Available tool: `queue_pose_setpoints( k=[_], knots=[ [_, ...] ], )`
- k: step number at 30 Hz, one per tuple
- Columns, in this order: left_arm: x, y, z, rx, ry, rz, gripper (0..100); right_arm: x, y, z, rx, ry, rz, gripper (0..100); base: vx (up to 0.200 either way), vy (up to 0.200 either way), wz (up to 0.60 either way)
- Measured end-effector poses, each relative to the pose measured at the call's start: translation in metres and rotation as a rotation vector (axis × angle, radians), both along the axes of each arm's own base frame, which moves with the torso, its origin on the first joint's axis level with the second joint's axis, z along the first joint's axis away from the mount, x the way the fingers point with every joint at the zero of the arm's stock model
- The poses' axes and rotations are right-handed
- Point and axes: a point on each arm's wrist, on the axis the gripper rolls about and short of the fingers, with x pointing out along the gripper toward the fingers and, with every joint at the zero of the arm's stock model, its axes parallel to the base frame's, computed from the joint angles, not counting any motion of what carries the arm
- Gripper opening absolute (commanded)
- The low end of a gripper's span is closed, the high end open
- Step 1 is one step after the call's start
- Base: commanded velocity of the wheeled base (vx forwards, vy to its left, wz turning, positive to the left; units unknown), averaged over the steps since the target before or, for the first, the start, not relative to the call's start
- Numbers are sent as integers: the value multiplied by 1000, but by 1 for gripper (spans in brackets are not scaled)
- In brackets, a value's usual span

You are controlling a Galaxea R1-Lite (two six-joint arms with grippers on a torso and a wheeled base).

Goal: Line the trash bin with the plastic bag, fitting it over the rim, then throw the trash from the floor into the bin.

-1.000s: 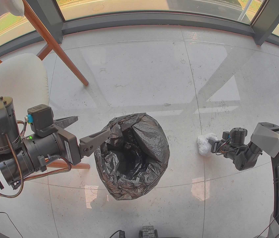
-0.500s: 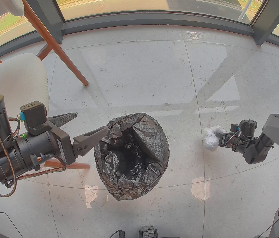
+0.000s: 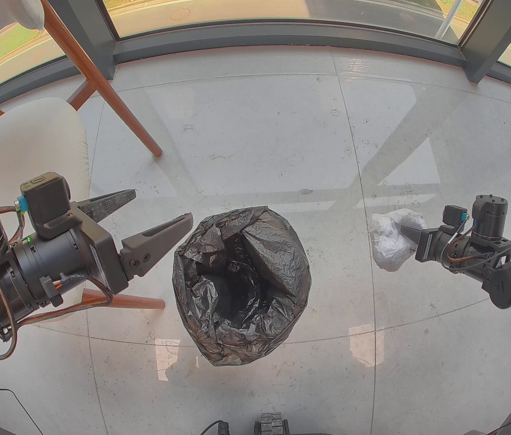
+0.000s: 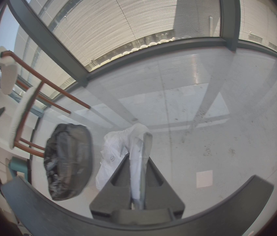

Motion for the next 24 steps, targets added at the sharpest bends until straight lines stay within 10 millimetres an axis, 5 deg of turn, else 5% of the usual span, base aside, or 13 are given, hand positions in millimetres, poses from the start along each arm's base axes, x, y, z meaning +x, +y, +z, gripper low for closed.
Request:
queue_pose_setpoints(
  k=[10,24],
  knots=[
    [-1,0,1,-6,-10,-3,100,-67,48,41,33,-89,174,0,0,0,0],
    [-1,1,1,-7,-11,3,100,-104,109,58,58,-148,408,0,0,0,0]
  ],
)
